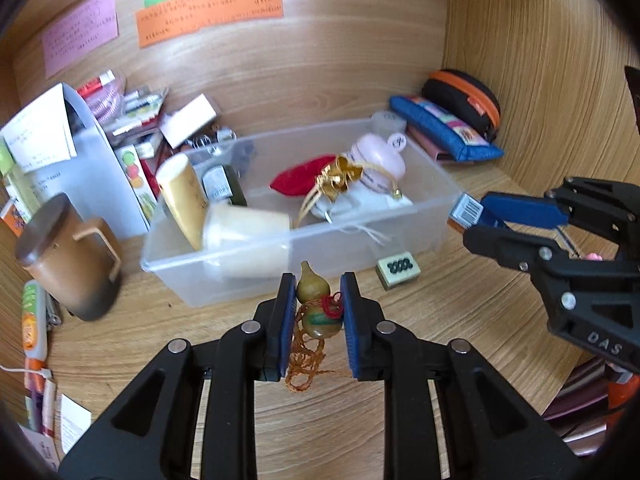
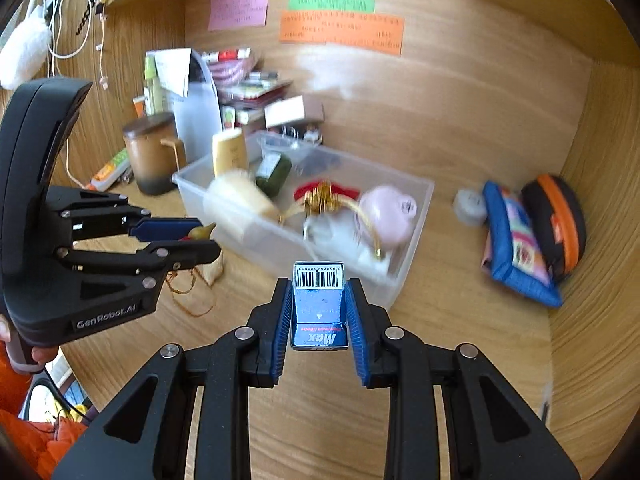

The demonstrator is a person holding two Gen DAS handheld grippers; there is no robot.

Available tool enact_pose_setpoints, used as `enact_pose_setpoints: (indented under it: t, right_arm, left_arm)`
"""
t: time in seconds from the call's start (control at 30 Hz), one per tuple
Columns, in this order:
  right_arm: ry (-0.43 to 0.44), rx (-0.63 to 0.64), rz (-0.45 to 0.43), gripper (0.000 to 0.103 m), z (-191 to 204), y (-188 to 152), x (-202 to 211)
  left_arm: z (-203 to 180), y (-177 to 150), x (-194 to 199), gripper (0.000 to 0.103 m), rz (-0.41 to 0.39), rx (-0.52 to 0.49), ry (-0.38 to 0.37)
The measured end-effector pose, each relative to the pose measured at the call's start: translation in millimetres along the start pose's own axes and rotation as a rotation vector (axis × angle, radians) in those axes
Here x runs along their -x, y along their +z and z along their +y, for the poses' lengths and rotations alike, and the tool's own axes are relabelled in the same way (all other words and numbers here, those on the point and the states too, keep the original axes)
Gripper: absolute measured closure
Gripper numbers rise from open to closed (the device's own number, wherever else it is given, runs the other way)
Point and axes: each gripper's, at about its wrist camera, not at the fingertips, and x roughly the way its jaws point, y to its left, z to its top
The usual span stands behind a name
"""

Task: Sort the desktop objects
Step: 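Grasp the gourd charm with the left gripper while the right lifts the card, then carry the card and gourd charm into the clear box and release both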

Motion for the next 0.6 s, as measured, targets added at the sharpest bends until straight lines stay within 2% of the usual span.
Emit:
enact_pose_setpoints:
  t: [0.3, 0.6]
  right_arm:
    - [-0.037, 0.051, -0.073, 0.078, 4, 43, 13]
    - [-0.031, 0.055, -0.126, 0.078, -1, 79, 10]
  left_arm:
    - [15, 22, 20, 0.082, -0.057, -0.005, 0.012]
    - [33, 55, 29, 0.082, -0.101, -0.004, 0.003]
